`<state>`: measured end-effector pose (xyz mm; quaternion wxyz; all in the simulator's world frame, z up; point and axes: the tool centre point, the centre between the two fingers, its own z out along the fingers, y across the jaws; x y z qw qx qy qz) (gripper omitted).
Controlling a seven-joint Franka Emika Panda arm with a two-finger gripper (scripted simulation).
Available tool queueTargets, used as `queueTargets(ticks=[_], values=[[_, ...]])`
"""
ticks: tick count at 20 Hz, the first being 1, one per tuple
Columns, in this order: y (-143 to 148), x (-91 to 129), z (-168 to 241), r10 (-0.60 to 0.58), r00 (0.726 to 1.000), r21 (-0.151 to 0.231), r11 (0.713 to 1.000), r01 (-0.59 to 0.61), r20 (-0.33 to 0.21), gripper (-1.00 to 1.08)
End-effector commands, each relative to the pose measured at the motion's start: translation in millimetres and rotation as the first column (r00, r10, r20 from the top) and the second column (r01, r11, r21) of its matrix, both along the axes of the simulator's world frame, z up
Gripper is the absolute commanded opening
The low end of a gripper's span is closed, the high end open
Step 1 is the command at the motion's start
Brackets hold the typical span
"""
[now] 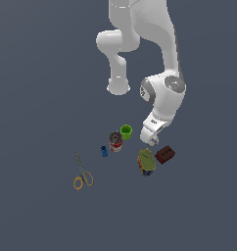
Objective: Pick up a designated object from a clutter of objects.
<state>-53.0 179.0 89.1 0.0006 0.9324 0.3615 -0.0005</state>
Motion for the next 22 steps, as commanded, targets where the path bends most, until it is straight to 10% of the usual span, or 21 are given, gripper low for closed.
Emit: queueTargets(ticks=[1,21,22], values=[[2,-1,-2,0.009,1.0,0.001,1.0,-0.009,0.001,1.0],[2,-2,-52,0.009,1.0,0.001,1.0,-0.009,0.0,1.0],[2,-2,-52,0.009,1.0,0.001,1.0,-0.009,0.0,-1.0]])
